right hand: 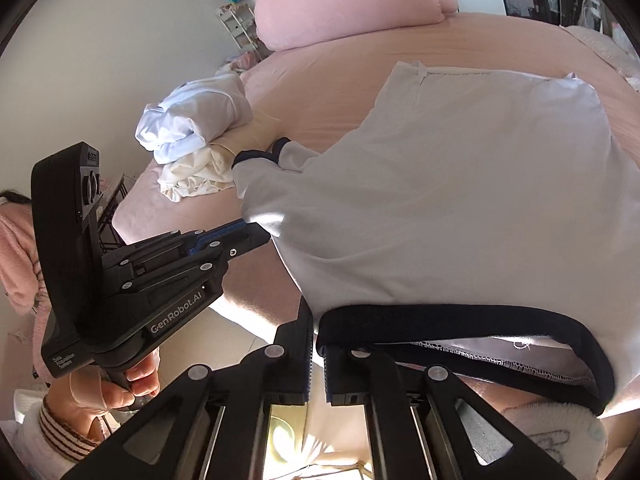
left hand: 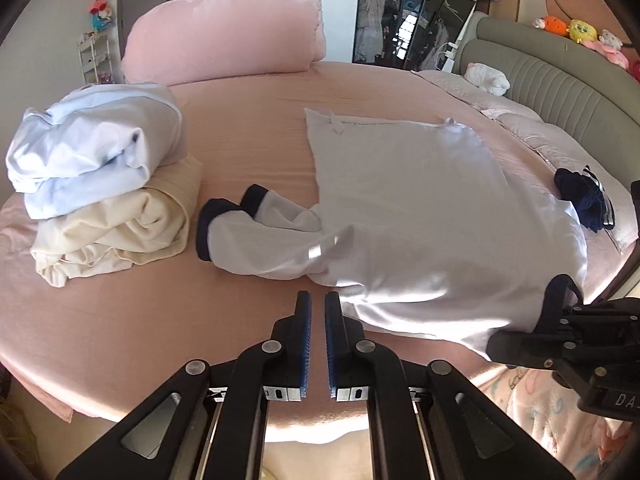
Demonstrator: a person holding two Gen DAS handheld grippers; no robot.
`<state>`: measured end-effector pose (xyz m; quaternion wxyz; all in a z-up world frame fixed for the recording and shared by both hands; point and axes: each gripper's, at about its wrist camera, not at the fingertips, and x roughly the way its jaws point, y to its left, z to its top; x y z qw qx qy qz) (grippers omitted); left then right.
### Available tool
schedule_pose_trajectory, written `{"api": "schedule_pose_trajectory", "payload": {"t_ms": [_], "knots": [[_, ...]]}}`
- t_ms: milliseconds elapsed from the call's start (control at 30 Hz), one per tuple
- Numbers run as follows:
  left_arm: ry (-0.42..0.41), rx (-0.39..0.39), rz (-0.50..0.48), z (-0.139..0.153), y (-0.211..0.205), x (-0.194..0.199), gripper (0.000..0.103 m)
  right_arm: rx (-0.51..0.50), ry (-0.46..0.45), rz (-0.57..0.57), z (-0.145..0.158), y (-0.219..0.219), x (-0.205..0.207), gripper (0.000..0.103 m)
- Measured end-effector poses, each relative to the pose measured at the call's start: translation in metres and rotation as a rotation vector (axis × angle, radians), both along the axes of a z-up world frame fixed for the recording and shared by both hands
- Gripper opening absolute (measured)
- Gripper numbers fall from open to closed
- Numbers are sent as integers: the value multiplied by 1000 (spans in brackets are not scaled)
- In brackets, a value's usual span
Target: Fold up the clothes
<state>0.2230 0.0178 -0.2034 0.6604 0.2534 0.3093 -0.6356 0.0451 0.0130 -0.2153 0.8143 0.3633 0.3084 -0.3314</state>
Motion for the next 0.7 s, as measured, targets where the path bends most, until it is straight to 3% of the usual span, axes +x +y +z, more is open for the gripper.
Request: {"api": "schedule_pose_trajectory", "payload": {"t_ms": [133, 233, 333, 367, 433, 467, 500, 700], "knots": [[151, 12, 45, 7, 8, 37, 5, 28, -45, 2, 1, -2, -10, 2], [207, -15, 0, 13, 19, 38, 5, 67, -47, 10, -4, -3, -13, 2], [341, 46, -30, 8, 16, 37, 8, 74, -18, 15, -5, -3, -11, 2], [397, 69, -25, 4, 14, 38, 13, 83, -10, 22, -6, -3, -10, 2], [452, 92, -18, 1, 10, 33, 33, 93, 12, 28, -10, 0, -8, 3], [473, 101, -16, 0, 9, 31, 57, 105, 27, 33, -14, 1, -7, 3], [466, 102, -21, 0, 8, 26, 67, 117, 37, 38, -18, 3, -7, 3], [481, 146, -30, -3, -4, 10, 68, 157, 61, 51, -33, 7, -9, 6]]}}
